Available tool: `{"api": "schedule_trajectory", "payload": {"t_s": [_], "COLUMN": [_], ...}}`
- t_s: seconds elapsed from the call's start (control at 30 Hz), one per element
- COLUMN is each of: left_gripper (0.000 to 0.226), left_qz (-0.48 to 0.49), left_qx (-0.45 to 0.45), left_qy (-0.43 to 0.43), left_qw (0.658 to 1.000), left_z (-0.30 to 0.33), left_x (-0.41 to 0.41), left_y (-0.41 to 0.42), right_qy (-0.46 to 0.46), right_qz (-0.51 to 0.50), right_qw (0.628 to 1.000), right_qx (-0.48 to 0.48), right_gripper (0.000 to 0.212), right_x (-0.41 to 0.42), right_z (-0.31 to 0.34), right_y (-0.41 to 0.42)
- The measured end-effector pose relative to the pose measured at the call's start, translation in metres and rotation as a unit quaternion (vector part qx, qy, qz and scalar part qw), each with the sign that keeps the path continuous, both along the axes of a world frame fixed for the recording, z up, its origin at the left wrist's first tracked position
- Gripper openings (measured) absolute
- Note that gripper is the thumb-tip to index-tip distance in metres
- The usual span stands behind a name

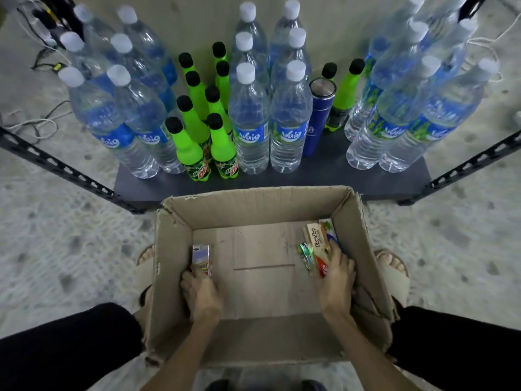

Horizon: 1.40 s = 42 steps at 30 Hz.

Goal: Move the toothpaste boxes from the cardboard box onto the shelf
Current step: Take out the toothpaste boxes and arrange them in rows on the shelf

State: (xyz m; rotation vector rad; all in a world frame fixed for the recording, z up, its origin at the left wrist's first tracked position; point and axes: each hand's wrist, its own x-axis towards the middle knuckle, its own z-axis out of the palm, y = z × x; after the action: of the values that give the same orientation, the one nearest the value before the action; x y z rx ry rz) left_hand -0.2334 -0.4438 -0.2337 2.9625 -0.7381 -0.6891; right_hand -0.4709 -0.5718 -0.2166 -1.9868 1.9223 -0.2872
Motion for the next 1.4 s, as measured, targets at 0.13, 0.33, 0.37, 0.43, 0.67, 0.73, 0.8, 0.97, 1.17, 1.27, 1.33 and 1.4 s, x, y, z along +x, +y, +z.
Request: {"api": "schedule_trajectory", "payload": {"t_s": [0.13,0.33,0.37,0.43,0.67,0.73,0.8,0.97,1.17,1.27,1.33,1.4], "left_gripper": [0.052,0.049,0.053,0.053,0.047,0.044,0.047,0.057,0.06,0.056,0.055,0.055], "left_qz": [-0.046,-0.038,-0.036,-0.036,-0.04,-0.048,-0.06,-0.08,-0.094,-0.116,-0.125,-0.137], "left_qx": [0.046,-0.037,-0.032,-0.041,-0.201,-0.259,-0.305,-0.374,-0.441,-0.475,-0.494,-0.517], "left_qy": [0.009,0.043,0.046,0.039,0.084,0.101,0.099,0.068,0.024,-0.005,-0.025,-0.029], "left_qw": [0.998,0.998,0.998,0.998,0.975,0.959,0.945,0.922,0.892,0.872,0.86,0.844], "left_z": [-0.01,-0.009,-0.007,-0.002,0.025,0.043,0.058,0.104,0.176,0.221,0.254,0.287], "left_x": [0.003,-0.005,-0.008,-0.011,-0.026,-0.031,-0.034,-0.031,-0.017,-0.013,-0.011,-0.009], "left_y": [-0.006,-0.007,-0.007,-0.008,-0.022,-0.026,-0.03,-0.042,-0.046,-0.046,-0.047,-0.049], "right_qy": [-0.063,-0.073,-0.063,-0.067,-0.133,-0.143,-0.174,-0.26,-0.282,-0.293,-0.291,-0.283], "right_qz": [-0.015,-0.028,-0.027,-0.028,0.0,0.007,0.0,0.043,0.104,0.139,0.164,0.194], "right_qw": [0.998,0.996,0.996,0.996,0.99,0.989,0.983,0.965,0.952,0.941,0.935,0.929], "right_qx": [0.012,0.052,0.054,0.055,0.045,0.042,0.048,0.01,-0.056,-0.094,-0.116,-0.139], "right_gripper": [0.075,0.086,0.089,0.09,0.085,0.084,0.082,0.07,0.062,0.056,0.055,0.053], "right_x": [0.0,-0.002,-0.003,-0.005,-0.006,-0.004,0.0,0.011,0.009,0.001,-0.006,-0.014], "right_z": [-0.001,-0.004,-0.003,-0.001,0.01,0.015,0.022,0.066,0.148,0.2,0.24,0.282], "right_y": [-0.001,0.001,0.002,0.003,0.007,0.009,0.009,-0.001,-0.022,-0.033,-0.039,-0.046]}}
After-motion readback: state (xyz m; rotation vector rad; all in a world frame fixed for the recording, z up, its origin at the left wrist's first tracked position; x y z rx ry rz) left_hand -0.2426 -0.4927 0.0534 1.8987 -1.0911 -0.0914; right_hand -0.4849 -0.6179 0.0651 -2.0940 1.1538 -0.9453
